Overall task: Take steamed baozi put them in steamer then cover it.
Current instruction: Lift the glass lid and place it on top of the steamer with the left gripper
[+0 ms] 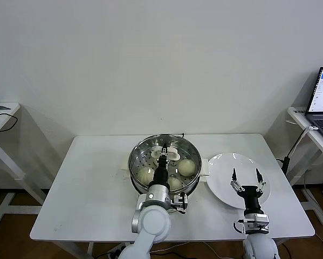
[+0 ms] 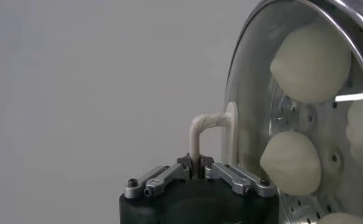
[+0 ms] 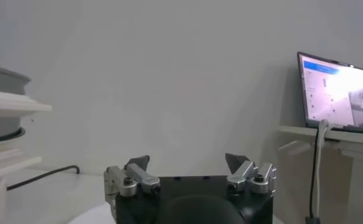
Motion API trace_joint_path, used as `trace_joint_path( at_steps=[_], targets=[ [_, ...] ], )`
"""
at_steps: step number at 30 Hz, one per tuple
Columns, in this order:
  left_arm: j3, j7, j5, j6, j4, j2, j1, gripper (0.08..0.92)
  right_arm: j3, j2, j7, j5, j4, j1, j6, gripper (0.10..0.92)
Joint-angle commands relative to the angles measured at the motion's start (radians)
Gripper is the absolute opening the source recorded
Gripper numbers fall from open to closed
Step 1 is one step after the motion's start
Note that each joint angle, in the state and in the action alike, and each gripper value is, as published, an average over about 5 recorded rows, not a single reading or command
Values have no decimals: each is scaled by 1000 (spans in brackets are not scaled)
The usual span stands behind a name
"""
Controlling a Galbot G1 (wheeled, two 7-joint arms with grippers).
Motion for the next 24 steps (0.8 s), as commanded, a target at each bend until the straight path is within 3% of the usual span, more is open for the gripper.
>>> trace_joint_path(
  at_steps=[1,13,24],
  targets=[
    [0,-6,-19,1,-1,-49,4,187,0,0,1,-1,2,2,-1,823],
    [-7,-17,-17,-5,-1,-49,19,196,-2,0,0,-1,6,0,-1,823],
    [-2,-23,-34,2,-63,-49,38,486,-6,1,0,-3,7,-2,0,823]
  ],
)
